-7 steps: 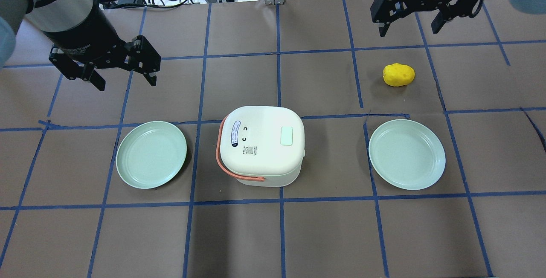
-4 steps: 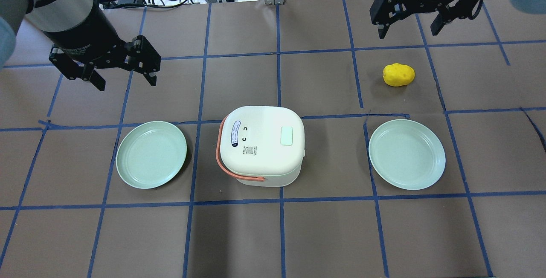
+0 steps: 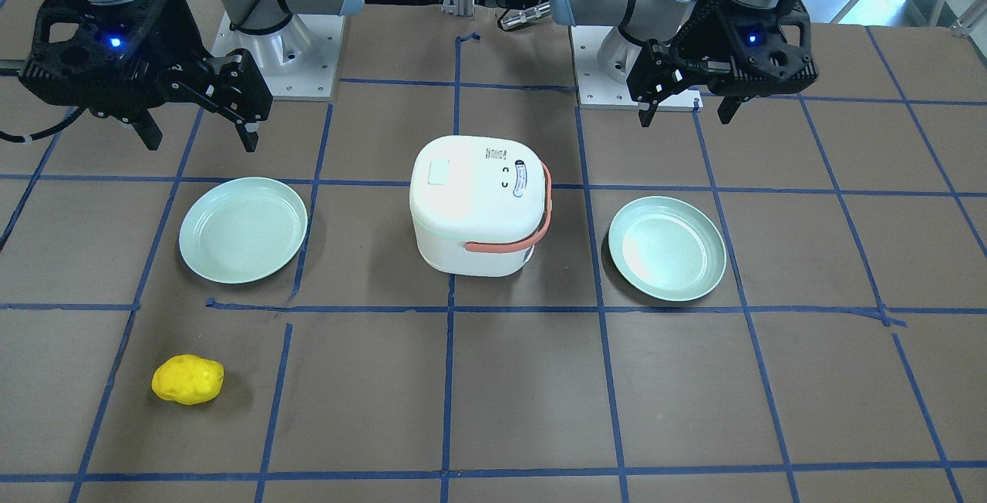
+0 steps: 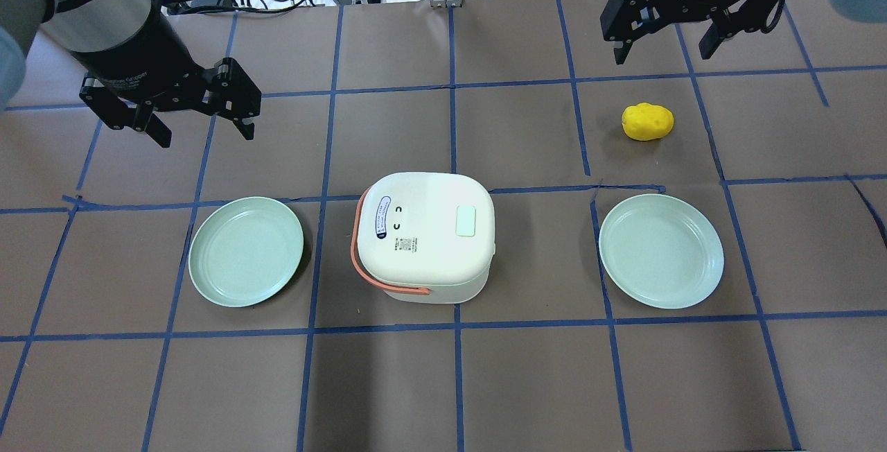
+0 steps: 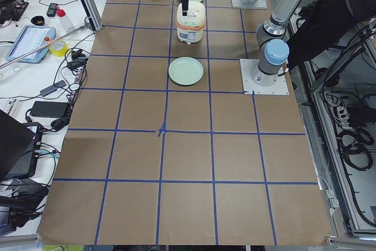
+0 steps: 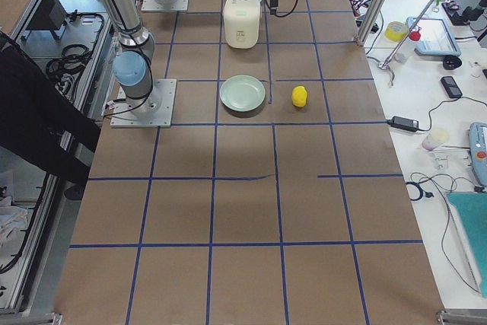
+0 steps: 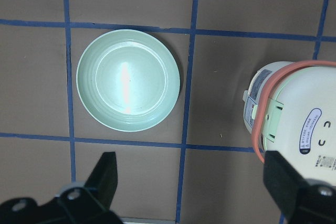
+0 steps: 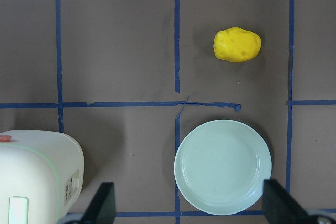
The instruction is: Press rice cooker button
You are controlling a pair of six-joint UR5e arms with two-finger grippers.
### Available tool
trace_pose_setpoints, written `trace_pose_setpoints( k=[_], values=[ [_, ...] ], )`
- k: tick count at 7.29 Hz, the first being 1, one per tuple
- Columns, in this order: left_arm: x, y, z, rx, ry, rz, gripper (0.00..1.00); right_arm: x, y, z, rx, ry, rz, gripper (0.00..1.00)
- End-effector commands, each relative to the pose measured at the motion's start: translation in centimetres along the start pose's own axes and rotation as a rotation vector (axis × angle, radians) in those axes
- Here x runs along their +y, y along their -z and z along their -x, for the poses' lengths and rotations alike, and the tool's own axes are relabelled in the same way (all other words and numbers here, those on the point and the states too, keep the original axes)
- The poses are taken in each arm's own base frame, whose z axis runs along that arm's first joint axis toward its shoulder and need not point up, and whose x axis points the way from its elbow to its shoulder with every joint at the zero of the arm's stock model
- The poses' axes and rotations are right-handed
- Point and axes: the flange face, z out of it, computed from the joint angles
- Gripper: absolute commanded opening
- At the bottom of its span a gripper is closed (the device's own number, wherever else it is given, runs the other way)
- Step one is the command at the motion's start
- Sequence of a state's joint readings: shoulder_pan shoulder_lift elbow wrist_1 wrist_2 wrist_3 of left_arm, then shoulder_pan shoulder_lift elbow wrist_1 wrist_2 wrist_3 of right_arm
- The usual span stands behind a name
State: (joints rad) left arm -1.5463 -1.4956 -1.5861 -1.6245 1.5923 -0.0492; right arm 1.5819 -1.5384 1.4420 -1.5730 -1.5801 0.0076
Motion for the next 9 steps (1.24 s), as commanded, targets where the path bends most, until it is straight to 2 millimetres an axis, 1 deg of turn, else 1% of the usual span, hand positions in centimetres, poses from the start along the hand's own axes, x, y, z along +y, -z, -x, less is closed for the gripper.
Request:
trace_pose_setpoints(
  k=[1,3,4,5,6,7,8,9],
  values=[
    [0.0,0.0,0.0,0.0,0.0,0.0,1.0,0.0,0.0,0.1,0.0,0.001,0.0,1.0],
    [0.0,0.0,0.0,0.0,0.0,0.0,1.0,0.0,0.0,0.2,-0.006,0.001,0.0,0.99],
    [0.0,0.0,0.0,0.0,0.0,0.0,1.0,0.1,-0.1,0.4,-0.014,0.003,0.004,0.9],
    [0.0,0.0,0.0,0.0,0.0,0.0,1.0,0.2,0.0,0.5,-0.014,0.006,0.01,0.71],
    [0.0,0.0,0.0,0.0,0.0,0.0,1.0,0.4,-0.1,0.8,-0.022,0.01,0.02,0.48],
    [0.0,0.0,0.0,0.0,0.0,0.0,1.0,0.5,-0.5,1.5,-0.074,0.005,0.032,0.3],
    [0.0,0.0,0.0,0.0,0.0,0.0,1.0,0.9,-1.1,2.5,-0.093,0.013,0.058,0.22],
    [0.0,0.0,0.0,0.0,0.0,0.0,1.0,1.5,-1.6,4.6,-0.095,0.03,0.076,0.16]
  ],
)
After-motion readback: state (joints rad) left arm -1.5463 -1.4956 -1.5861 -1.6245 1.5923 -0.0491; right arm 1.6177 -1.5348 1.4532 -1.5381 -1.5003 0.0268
